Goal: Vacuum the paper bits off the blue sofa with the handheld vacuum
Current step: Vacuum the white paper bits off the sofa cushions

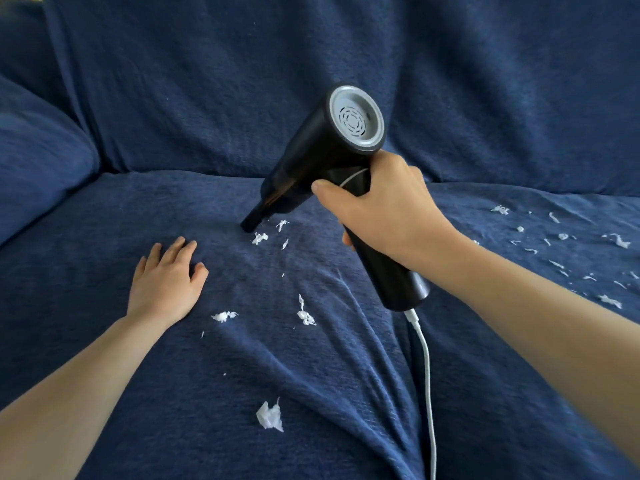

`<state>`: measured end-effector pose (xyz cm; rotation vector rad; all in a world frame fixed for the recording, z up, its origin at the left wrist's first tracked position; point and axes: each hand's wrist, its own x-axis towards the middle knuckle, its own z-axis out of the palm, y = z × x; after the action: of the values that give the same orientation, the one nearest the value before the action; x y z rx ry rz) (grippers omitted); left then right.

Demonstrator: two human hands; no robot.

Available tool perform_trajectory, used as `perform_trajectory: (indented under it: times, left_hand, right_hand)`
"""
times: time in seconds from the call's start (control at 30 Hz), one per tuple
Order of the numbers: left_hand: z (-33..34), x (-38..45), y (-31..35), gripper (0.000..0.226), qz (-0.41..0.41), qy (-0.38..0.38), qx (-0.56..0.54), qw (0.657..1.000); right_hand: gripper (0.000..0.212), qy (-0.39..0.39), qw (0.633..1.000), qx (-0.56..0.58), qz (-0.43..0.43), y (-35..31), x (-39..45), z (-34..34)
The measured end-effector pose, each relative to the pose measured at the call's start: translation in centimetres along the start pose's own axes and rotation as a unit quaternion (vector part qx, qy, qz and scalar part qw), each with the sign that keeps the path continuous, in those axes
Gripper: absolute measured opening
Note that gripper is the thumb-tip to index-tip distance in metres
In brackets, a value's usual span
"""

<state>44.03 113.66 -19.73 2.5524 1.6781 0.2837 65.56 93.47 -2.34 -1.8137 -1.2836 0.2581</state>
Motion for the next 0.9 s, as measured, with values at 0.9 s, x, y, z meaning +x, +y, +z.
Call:
perform_trajectory:
  times: [0.9]
  left_hand:
    - [-0.1,-1.5,1.0,0.049,-0.019,0.01,-0.011,1.0]
  right_hand:
    - [0.02,0.093,0.994,0.019,0.06,4.6,2.7,-2.3]
